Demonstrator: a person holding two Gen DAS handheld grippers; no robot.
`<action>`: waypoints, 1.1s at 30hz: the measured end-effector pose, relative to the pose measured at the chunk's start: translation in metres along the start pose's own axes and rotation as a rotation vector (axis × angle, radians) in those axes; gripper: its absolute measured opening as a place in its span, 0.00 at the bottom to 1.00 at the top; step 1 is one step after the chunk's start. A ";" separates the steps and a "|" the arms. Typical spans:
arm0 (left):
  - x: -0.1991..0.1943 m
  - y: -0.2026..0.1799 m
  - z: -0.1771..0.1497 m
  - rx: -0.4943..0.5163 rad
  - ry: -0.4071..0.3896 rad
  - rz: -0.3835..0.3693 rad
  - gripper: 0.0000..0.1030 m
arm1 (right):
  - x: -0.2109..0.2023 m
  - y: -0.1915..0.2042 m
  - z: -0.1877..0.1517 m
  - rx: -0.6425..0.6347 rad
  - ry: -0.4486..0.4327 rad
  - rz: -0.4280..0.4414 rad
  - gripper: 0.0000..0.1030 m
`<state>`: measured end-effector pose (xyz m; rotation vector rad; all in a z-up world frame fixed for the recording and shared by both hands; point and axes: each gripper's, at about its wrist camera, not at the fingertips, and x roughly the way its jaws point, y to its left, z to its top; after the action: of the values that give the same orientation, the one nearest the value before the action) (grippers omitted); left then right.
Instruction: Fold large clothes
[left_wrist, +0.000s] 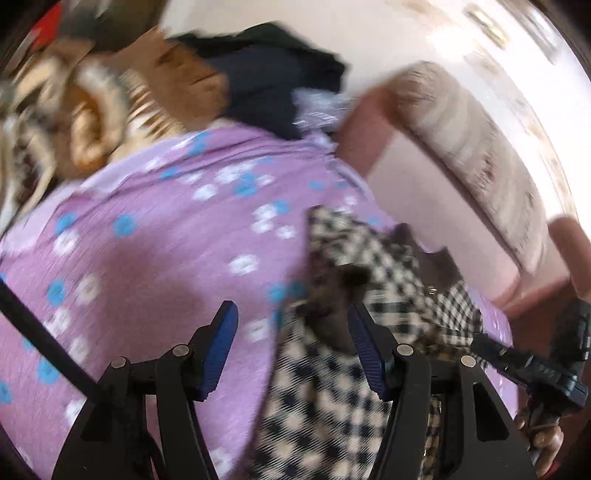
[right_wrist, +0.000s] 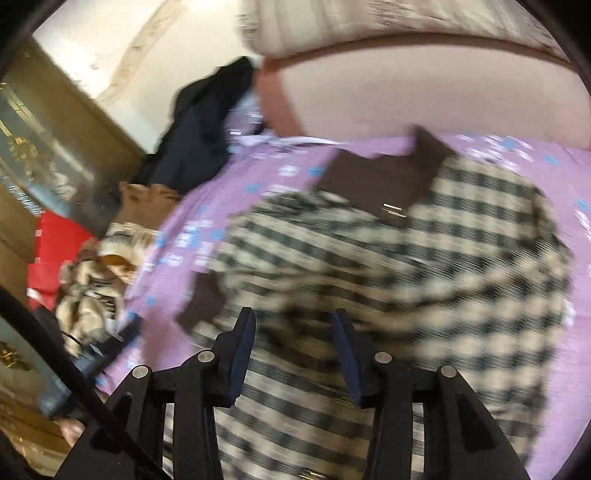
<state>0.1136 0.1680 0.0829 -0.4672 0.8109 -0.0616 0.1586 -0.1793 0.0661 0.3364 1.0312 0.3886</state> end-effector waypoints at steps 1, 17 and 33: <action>0.003 -0.009 -0.001 0.035 -0.014 0.002 0.59 | 0.000 -0.009 -0.002 0.003 0.008 -0.015 0.36; 0.067 0.005 -0.004 0.061 0.154 0.277 0.59 | 0.005 -0.078 -0.043 0.006 0.077 -0.315 0.30; 0.013 0.046 0.029 -0.129 0.066 0.240 0.59 | 0.134 0.095 -0.009 -0.338 0.198 -0.134 0.27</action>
<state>0.1376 0.2167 0.0714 -0.4884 0.9349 0.2000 0.1972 -0.0328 0.0024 -0.0763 1.1521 0.4731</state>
